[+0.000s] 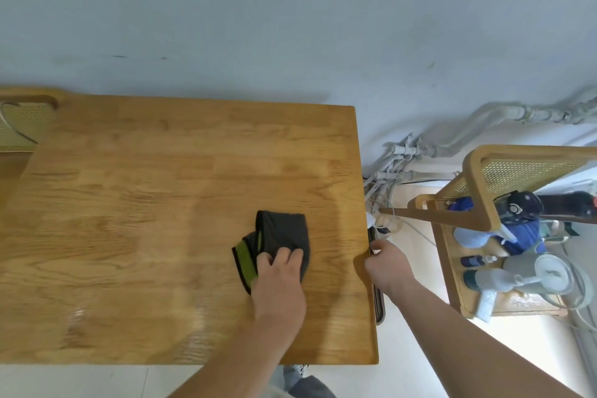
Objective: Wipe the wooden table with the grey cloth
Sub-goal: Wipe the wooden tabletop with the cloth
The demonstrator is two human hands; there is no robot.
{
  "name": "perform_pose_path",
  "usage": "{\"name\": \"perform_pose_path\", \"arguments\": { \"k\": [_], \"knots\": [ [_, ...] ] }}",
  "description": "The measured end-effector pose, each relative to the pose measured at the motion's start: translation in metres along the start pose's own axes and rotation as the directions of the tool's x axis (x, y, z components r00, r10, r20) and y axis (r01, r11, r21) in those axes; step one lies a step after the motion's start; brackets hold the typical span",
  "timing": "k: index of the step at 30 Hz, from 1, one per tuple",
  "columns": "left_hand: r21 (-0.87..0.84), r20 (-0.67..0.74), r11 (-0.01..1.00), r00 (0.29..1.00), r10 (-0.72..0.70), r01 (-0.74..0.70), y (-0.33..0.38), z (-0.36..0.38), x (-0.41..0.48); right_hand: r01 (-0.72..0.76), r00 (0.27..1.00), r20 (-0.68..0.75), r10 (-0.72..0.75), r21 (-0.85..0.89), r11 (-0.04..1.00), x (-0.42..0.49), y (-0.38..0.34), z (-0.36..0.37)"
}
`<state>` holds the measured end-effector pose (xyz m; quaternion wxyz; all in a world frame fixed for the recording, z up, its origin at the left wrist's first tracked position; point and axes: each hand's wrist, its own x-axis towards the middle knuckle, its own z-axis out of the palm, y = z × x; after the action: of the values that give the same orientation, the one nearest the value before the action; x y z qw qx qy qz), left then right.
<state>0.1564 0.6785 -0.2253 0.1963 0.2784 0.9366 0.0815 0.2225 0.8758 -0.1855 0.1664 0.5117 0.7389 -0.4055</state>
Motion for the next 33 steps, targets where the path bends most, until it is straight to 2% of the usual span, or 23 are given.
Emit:
{"name": "perform_pose_path", "arguments": {
  "k": [2,3,4,6,7,8,9,11,13,15,16,18,19,21,22,23,24,26,28,29,30,31,33],
  "knots": [
    [0.079,0.071,0.979,0.981,0.182,-0.188,0.008,-0.005,0.004,-0.043,0.999,-0.014,0.043,0.035,0.998,0.012,-0.012,-0.005],
    [0.102,0.134,0.940,0.941,0.311,-0.325,0.008,-0.011,0.010,-0.062,0.998,-0.018,0.063,0.046,0.997,0.018,-0.018,-0.009],
    [0.107,0.206,0.871,0.868,0.453,-0.480,0.005,-0.017,0.021,-0.071,0.997,-0.026,0.073,0.053,0.996,0.024,-0.024,-0.012],
    [0.101,0.332,0.665,0.655,0.678,-0.740,-0.007,-0.030,0.052,-0.078,0.996,-0.041,0.081,0.066,0.995,0.038,-0.034,-0.018],
    [0.115,0.370,0.580,0.577,0.728,-0.807,-0.015,-0.034,0.074,-0.084,0.995,-0.052,0.087,0.069,0.994,0.046,-0.040,-0.021],
    [0.137,0.383,0.540,0.547,0.744,-0.831,-0.022,-0.037,0.097,-0.086,0.994,-0.062,0.091,0.069,0.994,0.053,-0.045,-0.024],
    [0.162,0.366,0.547,0.565,0.739,-0.821,-0.026,-0.040,0.119,-0.088,0.993,-0.070,0.093,0.073,0.993,0.060,-0.051,-0.026],
    [0.172,0.238,0.687,0.706,0.667,-0.706,-0.027,-0.047,0.160,-0.098,0.991,-0.084,0.106,0.093,0.991,0.073,-0.060,-0.029],
    [0.041,0.047,0.868,0.869,0.493,-0.495,-0.014,-0.057,0.189,-0.112,0.989,-0.084,0.123,0.127,0.985,0.084,-0.068,-0.030],
    [-0.025,-0.014,0.945,0.945,0.326,-0.326,0.011,-0.062,0.199,-0.116,0.989,-0.068,0.128,0.161,0.980,0.093,-0.074,-0.029],
    [0.019,-0.001,0.952,0.953,0.304,-0.304,0.021,-0.059,0.198,-0.113,0.991,-0.057,0.124,0.171,0.979,0.098,-0.077,-0.029],
    [0.090,0.037,0.900,0.904,0.425,-0.427,0.033,-0.048,0.191,-0.111,0.992,-0.042,0.120,0.174,0.979,0.109,-0.083,-0.032],
    [0.090,0.068,0.829,0.834,0.548,-0.552,0.030,-0.044,0.191,-0.102,0.993,-0.039,0.110,0.164,0.981,0.114,-0.087,-0.035],
    [0.062,0.157,0.633,0.634,0.757,-0.772,0.014,-0.045,0.207,-0.092,0.995,-0.025,0.096,0.136,0.986,0.124,-0.093,-0.037],
    [0.071,0.214,0.572,0.573,0.791,-0.817,0.006,-0.052,0.223,-0.097,0.994,-0.026,0.102,0.137,0.986,0.128,-0.095,-0.037],
    [0.094,0.263,0.551,0.554,0.790,-0.829,0.001,-0.060,0.241,-0.111,0.992,-0.038,0.118,0.149,0.983,0.133,-0.098,-0.036],
    [0.113,0.272,0.573,0.580,0.768,-0.811,-0.001,-0.068,0.260,-0.121,0.990,-0.057,0.132,0.169,0.978,0.138,-0.102,-0.035],
    [0.102,0.133,0.722,0.729,0.672,-0.684,0.001,-0.081,0.292,-0.124,0.985,-0.099,0.143,0.172,0.977,0.143,-0.112,-0.030],
    [0.003,-0.047,0.890,0.889,0.456,-0.457,0.010,-0.084,0.308,-0.142,0.982,-0.117,0.148,0.059,0.988,0.147,-0.118,-0.026],
    [-0.039,-0.084,0.930,0.929,0.361,-0.365,0.018,-0.081,0.307,-0.160,0.979,-0.123,0.160,0.013,0.987,0.148,-0.118,-0.024],
    [-0.047,-0.075,0.941,0.941,0.331,-0.335,0.027,-0.077,0.302,-0.178,0.976,-0.129,0.177,0.001,0.984,0.151,-0.117,-0.023],
    [-0.008,-0.056,0.926,0.924,0.377,-0.378,0.036,-0.073,0.295,-0.189,0.974,-0.124,0.188,0.007,0.982,0.154,-0.115,-0.022],
    [0.103,0.009,0.779,0.784,0.621,-0.618,0.042,-0.066,0.288,-0.189,0.978,-0.084,0.189,0.002,0.982,0.160,-0.113,-0.025]
  ]
}}
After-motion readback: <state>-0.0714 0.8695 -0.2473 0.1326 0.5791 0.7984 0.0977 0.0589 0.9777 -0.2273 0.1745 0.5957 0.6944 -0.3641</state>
